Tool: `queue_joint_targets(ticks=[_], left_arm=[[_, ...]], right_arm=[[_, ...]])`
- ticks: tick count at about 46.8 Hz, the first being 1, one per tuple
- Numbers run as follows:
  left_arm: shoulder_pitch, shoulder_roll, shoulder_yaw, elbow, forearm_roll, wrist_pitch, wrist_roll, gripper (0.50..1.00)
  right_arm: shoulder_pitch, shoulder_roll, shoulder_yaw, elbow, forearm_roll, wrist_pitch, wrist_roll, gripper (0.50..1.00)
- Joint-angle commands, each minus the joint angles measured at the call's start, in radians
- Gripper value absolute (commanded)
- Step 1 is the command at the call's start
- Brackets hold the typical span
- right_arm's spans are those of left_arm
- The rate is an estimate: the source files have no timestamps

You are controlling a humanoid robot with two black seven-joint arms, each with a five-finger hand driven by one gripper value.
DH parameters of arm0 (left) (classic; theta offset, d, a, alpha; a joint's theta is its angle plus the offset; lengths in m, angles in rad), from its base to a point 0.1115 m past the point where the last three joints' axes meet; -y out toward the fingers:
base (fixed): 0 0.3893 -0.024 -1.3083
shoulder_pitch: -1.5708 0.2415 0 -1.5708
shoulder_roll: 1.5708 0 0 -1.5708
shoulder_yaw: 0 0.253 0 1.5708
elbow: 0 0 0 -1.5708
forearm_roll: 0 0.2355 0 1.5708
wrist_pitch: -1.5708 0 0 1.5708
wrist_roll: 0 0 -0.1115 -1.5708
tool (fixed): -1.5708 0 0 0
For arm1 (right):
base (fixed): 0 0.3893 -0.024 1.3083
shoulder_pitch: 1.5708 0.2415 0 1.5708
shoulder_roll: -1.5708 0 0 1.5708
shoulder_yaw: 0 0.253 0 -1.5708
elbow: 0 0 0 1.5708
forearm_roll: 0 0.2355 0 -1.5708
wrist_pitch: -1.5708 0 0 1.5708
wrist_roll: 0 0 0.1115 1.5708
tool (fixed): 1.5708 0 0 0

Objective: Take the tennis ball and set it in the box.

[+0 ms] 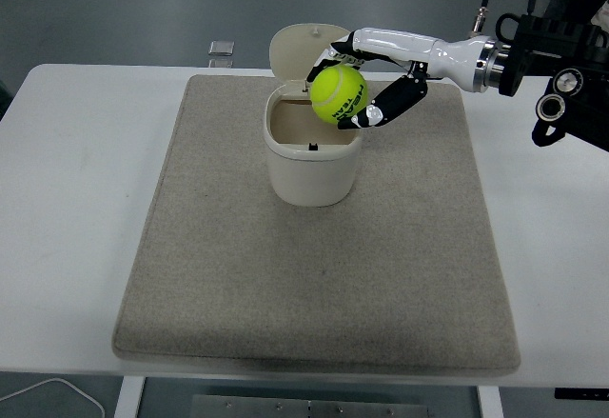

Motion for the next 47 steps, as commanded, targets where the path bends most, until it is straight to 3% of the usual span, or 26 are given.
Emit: queue_joint_targets(ticks=[1,14,34,47], left_arm=[[0.000,0.000,0.000,0.000,0.001,0.000,0.000,0.992],[0.000,0.000,0.000,0.000,0.001,0.000,0.000,0.992],[0.000,0.000,0.000,0.000,0.001,0.000,0.000,0.990],[0.000,0.000,0.000,0.000,-0.001,0.000,0.000,0.992]], right_arm=[[-0.003,0.007,0.000,-0.005,0.000,0.000,-0.004,0.721],[-0.011,0.008,0.000,-0.008,0.000,-0.029,-0.004,0.848],[-0.020,0.008,-0.002,-0.008,0.000,-0.029,-0.004,0.864],[-0.016,-0.002,-0.002,-0.006,0.008,-0.003,-0.002,0.915]])
